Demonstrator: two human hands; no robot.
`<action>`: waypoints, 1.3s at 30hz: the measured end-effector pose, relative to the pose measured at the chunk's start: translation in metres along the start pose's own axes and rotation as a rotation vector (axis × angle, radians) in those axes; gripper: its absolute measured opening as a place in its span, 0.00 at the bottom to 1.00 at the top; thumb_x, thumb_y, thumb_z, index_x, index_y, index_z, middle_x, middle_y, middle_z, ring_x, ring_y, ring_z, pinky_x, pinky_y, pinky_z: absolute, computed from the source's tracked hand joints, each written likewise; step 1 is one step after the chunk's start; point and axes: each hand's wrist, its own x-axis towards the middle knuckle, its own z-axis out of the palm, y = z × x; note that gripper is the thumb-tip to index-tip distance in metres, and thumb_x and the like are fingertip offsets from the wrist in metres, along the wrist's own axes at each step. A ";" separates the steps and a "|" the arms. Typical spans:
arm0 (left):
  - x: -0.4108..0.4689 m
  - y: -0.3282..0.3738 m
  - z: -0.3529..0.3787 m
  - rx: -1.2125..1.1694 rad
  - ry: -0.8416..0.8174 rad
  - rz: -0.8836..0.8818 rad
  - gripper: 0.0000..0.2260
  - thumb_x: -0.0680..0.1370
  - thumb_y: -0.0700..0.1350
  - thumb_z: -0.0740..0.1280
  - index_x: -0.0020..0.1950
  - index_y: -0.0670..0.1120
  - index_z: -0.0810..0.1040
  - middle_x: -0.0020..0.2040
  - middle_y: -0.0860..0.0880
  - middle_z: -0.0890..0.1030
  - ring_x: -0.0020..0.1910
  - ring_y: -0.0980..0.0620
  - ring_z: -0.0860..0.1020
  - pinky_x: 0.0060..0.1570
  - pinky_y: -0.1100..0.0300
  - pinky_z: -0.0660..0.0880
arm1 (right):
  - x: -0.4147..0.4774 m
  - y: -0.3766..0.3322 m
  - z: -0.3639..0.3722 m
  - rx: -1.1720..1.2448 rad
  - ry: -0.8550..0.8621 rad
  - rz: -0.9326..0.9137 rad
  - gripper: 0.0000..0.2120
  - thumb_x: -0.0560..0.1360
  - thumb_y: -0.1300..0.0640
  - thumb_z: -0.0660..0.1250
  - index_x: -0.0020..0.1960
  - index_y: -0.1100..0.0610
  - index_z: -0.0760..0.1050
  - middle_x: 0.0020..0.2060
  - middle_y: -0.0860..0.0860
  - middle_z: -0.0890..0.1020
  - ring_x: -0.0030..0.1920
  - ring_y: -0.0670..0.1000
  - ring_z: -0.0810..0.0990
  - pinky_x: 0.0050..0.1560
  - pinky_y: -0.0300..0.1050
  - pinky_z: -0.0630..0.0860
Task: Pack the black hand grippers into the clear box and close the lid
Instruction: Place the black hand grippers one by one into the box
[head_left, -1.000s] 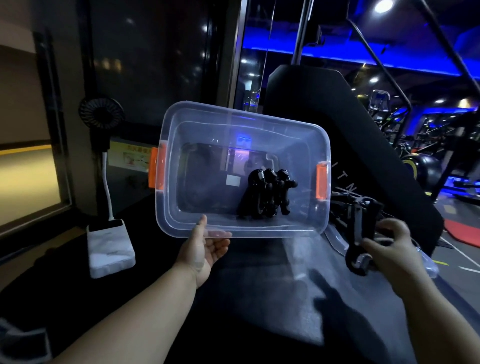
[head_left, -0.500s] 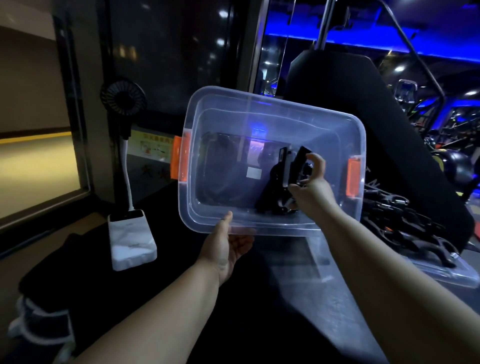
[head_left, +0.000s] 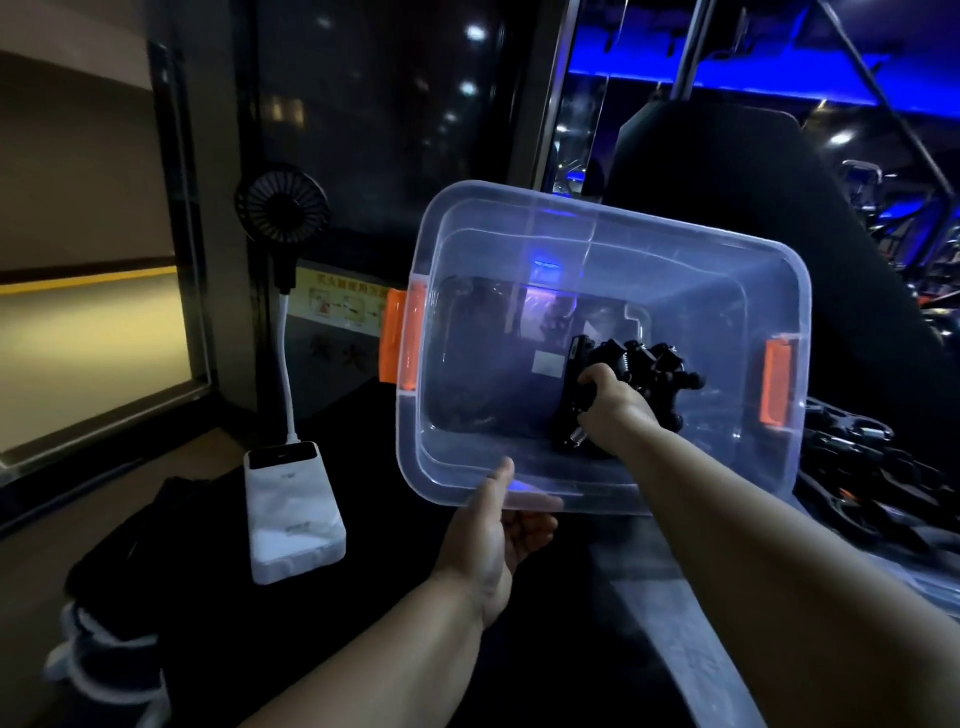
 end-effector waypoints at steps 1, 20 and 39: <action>0.000 0.000 0.000 -0.001 -0.004 -0.005 0.22 0.78 0.54 0.60 0.30 0.44 0.82 0.38 0.41 0.84 0.29 0.53 0.79 0.31 0.63 0.76 | 0.001 0.000 0.001 -0.067 0.004 -0.017 0.24 0.72 0.64 0.64 0.64 0.46 0.64 0.52 0.54 0.79 0.46 0.56 0.75 0.41 0.45 0.69; 0.001 -0.004 -0.001 -0.002 -0.038 -0.004 0.29 0.66 0.59 0.64 0.53 0.34 0.75 0.45 0.37 0.84 0.33 0.51 0.80 0.34 0.62 0.76 | 0.023 0.000 0.006 -0.944 0.035 -0.599 0.33 0.73 0.33 0.58 0.75 0.41 0.57 0.78 0.48 0.51 0.77 0.53 0.41 0.71 0.67 0.37; 0.003 -0.005 -0.002 0.016 -0.056 0.032 0.27 0.67 0.57 0.64 0.49 0.33 0.76 0.42 0.37 0.84 0.32 0.51 0.81 0.34 0.63 0.77 | 0.031 0.001 0.004 -1.037 0.041 -0.578 0.40 0.73 0.34 0.58 0.78 0.50 0.51 0.77 0.47 0.57 0.78 0.52 0.46 0.72 0.63 0.32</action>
